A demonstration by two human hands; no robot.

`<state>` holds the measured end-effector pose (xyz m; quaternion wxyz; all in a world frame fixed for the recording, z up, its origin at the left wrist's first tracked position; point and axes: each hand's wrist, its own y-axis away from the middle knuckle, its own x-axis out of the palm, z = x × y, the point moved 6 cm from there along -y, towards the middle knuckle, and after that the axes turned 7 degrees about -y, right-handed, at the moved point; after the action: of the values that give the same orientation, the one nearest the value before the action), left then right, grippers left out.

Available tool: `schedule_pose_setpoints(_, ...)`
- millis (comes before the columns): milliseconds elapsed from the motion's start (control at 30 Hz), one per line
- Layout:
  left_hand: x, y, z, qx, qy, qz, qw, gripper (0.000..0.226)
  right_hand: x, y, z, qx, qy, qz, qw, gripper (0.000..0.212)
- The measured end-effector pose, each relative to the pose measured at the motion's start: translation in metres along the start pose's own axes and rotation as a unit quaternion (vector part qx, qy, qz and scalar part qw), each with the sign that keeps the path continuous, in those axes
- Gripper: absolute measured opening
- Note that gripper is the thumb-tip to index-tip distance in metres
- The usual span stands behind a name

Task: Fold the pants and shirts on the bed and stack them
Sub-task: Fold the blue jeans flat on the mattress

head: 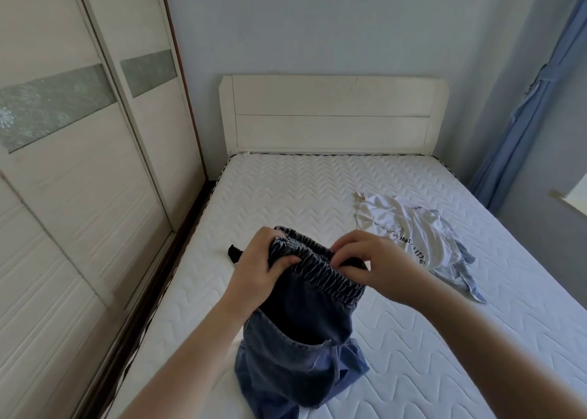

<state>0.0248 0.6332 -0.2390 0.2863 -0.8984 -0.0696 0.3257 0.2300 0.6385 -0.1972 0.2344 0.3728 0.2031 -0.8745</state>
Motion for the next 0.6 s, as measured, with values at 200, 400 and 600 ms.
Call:
schedule_pose_setpoints(200,0.005,0.005,-0.008,0.049,-0.015,0.000,0.999,0.024,-0.001,0.009,-0.007,0.078,0.142,0.024,0.987,0.026)
schedule_pose_setpoints(400,0.016,0.009,-0.014,0.080,-0.041,0.013,0.996,0.036,0.018,0.016,-0.016,0.137,0.250,0.178,0.942,0.026)
schedule_pose_setpoints(600,0.022,0.016,-0.016,0.108,-0.054,-0.009,0.993,0.042,0.027,0.013,-0.032,0.148,0.190,0.225,0.944,0.014)
